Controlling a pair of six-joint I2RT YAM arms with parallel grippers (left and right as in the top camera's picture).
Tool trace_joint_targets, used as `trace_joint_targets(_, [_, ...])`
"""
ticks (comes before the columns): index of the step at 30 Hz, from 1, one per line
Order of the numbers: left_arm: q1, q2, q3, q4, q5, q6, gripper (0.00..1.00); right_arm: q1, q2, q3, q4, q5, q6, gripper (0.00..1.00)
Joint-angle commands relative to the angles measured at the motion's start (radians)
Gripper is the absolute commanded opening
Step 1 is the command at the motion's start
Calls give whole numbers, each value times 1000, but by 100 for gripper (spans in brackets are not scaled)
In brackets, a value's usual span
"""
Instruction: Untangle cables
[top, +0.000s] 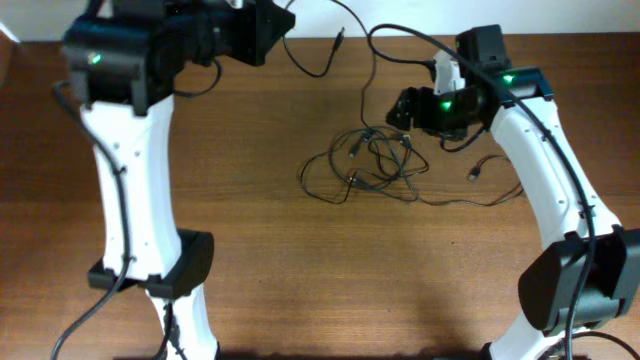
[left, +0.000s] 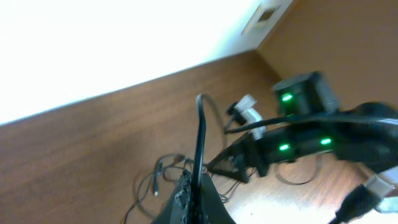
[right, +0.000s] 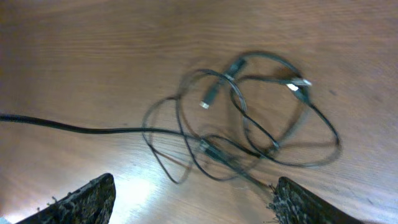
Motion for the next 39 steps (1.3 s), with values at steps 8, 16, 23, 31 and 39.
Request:
trace_joint_targets(8, [18,-69,5,85,8,-110,0,109,5,-5,121,-127,-130,83])
trace_joint_targets(16, [31,-84,5,202,47,-255,0,145,16,-5,122,-95,-175,83])
trace_joint_targets(23, [127,-141,5,276,200,-330,0,146,65,-5,139,29,-175,83])
trace_joint_targets(31, [243,-189,5,272,279,-356,0,146,69,-5,154,32,-175,55])
trace_joint_targets(39, [438,-191,5,325,-43,-356,0,144,69,-5,108,38,-167,51])
